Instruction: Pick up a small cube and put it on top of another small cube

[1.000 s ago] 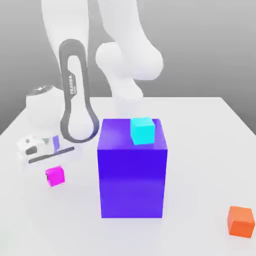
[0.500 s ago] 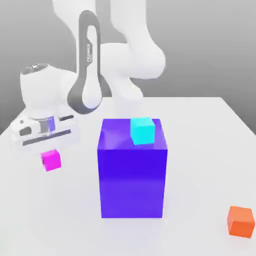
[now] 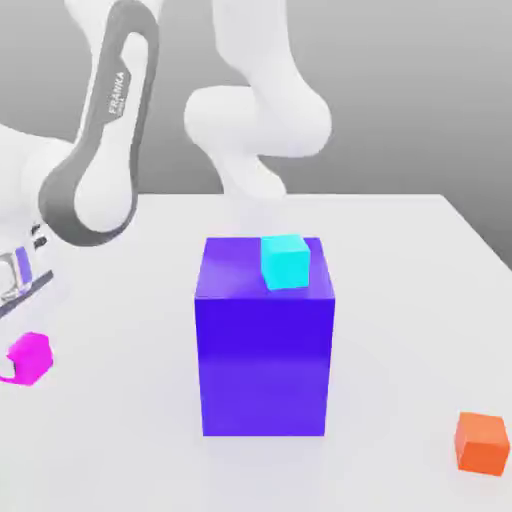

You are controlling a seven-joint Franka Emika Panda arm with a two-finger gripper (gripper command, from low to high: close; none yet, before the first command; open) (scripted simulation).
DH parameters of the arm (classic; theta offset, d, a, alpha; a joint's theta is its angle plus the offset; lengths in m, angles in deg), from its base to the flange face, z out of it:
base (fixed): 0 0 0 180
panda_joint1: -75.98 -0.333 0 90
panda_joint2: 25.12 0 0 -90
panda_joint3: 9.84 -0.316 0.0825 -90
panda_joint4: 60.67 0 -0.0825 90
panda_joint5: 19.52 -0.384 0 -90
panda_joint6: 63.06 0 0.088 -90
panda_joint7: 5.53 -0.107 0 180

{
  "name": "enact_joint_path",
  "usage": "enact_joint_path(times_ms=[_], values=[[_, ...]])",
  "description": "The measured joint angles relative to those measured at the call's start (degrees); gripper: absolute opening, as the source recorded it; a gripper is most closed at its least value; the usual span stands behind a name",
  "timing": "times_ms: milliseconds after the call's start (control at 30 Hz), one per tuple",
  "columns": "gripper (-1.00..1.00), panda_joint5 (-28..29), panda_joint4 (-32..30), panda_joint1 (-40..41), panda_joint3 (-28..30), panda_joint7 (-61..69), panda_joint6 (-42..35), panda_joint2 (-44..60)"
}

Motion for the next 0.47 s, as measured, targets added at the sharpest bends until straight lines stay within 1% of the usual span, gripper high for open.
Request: enact_joint_path(times_ms=[200, 267, 333, 367, 467], values=[[-1.00, 3.15, 12.29, 1.65, -2.84, 14.36, -6.00, 6.26], [-1.00, 2.97, 14.39, 2.29, -3.76, 17.07, -4.96, 9.45], [-1.00, 1.86, 15.14, 3.26, -5.03, 18.50, -1.85, 13.35], [1.00, 1.42, 15.32, 3.60, -5.49, 18.91, -0.65, 14.73], [1.00, 1.43, 15.32, 3.60, -5.49, 18.91, -0.65, 14.73]])
